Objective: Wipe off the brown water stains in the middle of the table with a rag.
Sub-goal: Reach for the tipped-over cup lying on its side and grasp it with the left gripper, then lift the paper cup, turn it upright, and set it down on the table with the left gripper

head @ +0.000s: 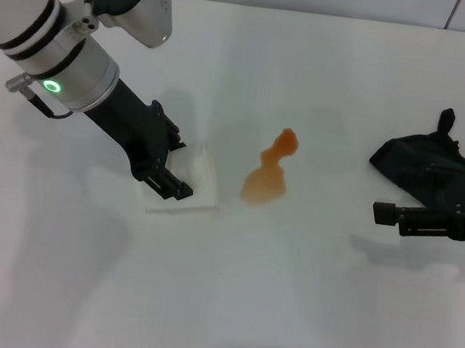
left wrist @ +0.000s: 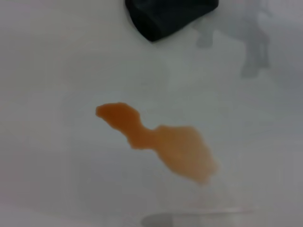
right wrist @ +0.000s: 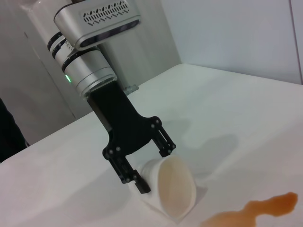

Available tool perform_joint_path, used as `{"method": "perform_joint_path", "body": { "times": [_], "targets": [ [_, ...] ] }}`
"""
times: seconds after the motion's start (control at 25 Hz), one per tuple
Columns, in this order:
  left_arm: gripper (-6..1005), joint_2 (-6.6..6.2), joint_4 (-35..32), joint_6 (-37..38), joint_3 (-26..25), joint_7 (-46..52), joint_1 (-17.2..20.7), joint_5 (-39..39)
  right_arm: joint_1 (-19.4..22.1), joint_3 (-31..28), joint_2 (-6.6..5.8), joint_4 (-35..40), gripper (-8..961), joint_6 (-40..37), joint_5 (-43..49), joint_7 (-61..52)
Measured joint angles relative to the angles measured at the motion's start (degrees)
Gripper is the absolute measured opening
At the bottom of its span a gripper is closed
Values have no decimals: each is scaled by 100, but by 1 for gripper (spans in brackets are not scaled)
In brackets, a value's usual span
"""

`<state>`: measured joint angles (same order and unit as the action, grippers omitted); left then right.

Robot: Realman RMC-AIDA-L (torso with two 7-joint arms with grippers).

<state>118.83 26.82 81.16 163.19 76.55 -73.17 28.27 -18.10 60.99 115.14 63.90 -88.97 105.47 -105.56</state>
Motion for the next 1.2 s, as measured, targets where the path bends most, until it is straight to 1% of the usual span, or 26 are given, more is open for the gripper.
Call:
{"method": "perform_joint_path", "body": {
  "times": [0.16,0.36,0.48,0.6,0.68,0.72,0.92,1.04,1.2],
  "targets": [
    [643,2,71,10,-6,6,62,-191,20,0,0,1,873,2,0,0],
    [639,1,457,98,-7,-52,245,-691,25,0,0,6,873,4,0,0],
    [639,0,796,288,-7,-199,407,-1238,23,0,0,10,873,2,0,0],
    [640,-1,1188,537,-6,-376,631,-2025,6,1,0,-3,873,3,0,0],
    [640,-1,1444,751,-3,-513,945,-2959,-3,0,0,-7,873,2,0,0],
    [640,-1,1444,751,-3,-513,945,-2959,-5,0,0,-7,873,4,0,0],
    [641,-1,1492,1099,0,-744,1541,-4450,-14,34,0,-9,873,7,0,-5],
    [641,17,1385,1237,0,-877,1821,-4985,-21,52,0,9,873,9,0,-17],
    [641,28,1083,1270,-6,-1136,2193,-5423,-33,68,0,39,873,5,0,-52]
  ]
}}
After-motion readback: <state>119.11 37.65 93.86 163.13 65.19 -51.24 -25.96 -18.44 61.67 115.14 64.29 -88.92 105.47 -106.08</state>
